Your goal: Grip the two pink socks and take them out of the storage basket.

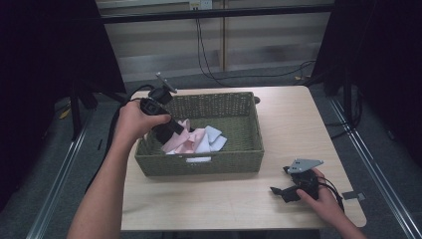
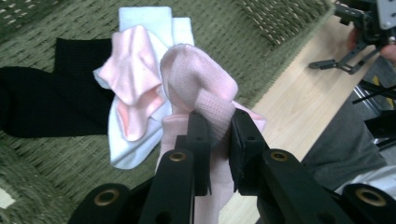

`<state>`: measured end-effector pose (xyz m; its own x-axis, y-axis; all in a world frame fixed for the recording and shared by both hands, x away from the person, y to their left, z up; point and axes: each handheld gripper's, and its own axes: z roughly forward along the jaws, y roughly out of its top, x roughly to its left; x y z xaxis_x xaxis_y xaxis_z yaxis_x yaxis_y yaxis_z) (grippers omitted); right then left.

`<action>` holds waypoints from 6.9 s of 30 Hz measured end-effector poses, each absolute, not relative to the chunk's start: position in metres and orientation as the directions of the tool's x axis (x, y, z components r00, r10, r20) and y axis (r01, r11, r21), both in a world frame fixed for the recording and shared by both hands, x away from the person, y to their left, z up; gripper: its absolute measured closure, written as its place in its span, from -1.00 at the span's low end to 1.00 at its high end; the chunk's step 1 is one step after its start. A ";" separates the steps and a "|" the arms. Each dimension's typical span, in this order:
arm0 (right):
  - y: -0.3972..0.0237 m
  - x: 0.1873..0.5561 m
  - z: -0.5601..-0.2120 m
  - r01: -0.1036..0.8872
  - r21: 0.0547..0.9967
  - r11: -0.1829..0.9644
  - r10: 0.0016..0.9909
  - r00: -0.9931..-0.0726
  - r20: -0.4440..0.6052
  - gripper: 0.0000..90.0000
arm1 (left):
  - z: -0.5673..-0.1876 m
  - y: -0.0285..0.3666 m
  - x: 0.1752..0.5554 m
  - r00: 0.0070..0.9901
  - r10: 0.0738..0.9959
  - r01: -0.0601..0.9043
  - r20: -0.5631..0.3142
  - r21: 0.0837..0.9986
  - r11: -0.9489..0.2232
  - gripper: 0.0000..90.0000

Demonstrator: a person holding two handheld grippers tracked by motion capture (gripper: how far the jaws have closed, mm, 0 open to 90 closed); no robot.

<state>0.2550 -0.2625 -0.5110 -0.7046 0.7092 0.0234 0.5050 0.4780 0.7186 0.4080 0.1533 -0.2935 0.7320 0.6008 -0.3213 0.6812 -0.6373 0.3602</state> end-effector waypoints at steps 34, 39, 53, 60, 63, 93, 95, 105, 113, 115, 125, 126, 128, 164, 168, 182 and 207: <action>-0.262 0.255 -0.511 0.505 0.719 0.478 0.709 -0.704 0.024 -0.80 | -0.285 0.156 0.376 0.778 0.529 0.628 -0.338 0.388 -0.675 0.77; -0.262 0.255 -0.511 0.505 0.719 0.478 0.709 -0.704 0.024 -0.80 | -0.287 0.152 0.369 0.787 0.515 0.616 -0.339 0.396 -0.681 0.77; -0.262 0.255 -0.511 0.508 0.718 0.477 0.710 -0.703 0.026 -0.80 | -0.300 0.148 0.355 0.803 0.486 0.594 -0.345 0.398 -0.699 0.77; -0.262 0.255 -0.511 0.507 0.717 0.479 0.709 -0.704 0.024 -0.80 | -0.318 0.140 0.346 0.812 0.469 0.581 -0.349 0.398 -0.710 0.76; -0.262 0.255 -0.511 0.506 0.717 0.479 0.709 -0.704 0.024 -0.80 | -0.324 0.138 0.345 0.813 0.464 0.578 -0.351 0.392 -0.716 0.76; -0.263 0.255 -0.511 0.506 0.717 0.479 0.709 -0.705 0.023 -0.80 | -0.332 0.128 0.358 0.838 0.481 0.543 -0.259 0.486 -0.685 -0.12; -0.262 0.255 -0.511 0.507 0.717 0.479 0.710 -0.704 0.024 -0.80 | -0.331 0.128 0.364 0.839 0.498 0.535 -0.219 0.496 -0.684 -0.19; -0.263 0.255 -0.511 0.507 0.717 0.479 0.709 -0.704 0.024 -0.80 | -0.341 0.128 0.391 0.817 0.547 0.561 -0.181 0.468 -0.683 -0.30; -0.262 0.255 -0.511 0.507 0.717 0.479 0.710 -0.704 0.024 -0.80 | -0.347 0.130 0.405 0.800 0.574 0.581 -0.176 0.468 -0.666 -0.31; -0.263 0.255 -0.511 0.506 0.717 0.479 0.709 -0.705 0.023 -0.80 | -0.348 0.130 0.408 0.795 0.579 0.587 -0.182 0.471 -0.658 -0.32; -0.263 0.255 -0.511 0.507 0.717 0.479 0.709 -0.704 0.024 -0.80 | -0.361 0.132 0.428 0.767 0.616 0.622 -0.179 0.442 -0.646 -0.32; -0.263 0.255 -0.511 0.506 0.717 0.479 0.709 -0.705 0.023 -0.80 | -0.364 0.133 0.430 0.764 0.620 0.625 -0.179 0.442 -0.643 -0.31; -0.262 0.255 -0.511 0.507 0.717 0.479 0.709 -0.704 0.024 -0.80 | -0.368 0.132 0.435 0.760 0.625 0.630 -0.177 0.433 -0.645 -0.31; -0.262 0.255 -0.511 0.504 0.718 0.480 0.706 -0.708 0.025 -0.80 | -0.396 0.137 0.458 0.657 0.716 0.751 -0.236 0.289 -0.594 0.82; -0.262 0.255 -0.511 0.504 0.718 0.479 0.706 -0.708 0.026 -0.80 | -0.378 0.144 0.454 0.658 0.711 0.749 -0.247 0.305 -0.588 0.82; -0.262 0.254 -0.511 0.507 0.718 0.477 0.708 -0.706 0.028 -0.80 | -0.333 0.146 0.443 0.690 0.660 0.722 -0.297 0.344 -0.600 0.81; -0.262 0.255 -0.511 0.505 0.718 0.479 0.707 -0.707 0.026 -0.80 | -0.309 0.149 0.412 0.738 0.602 0.674 -0.304 0.372 -0.639 0.80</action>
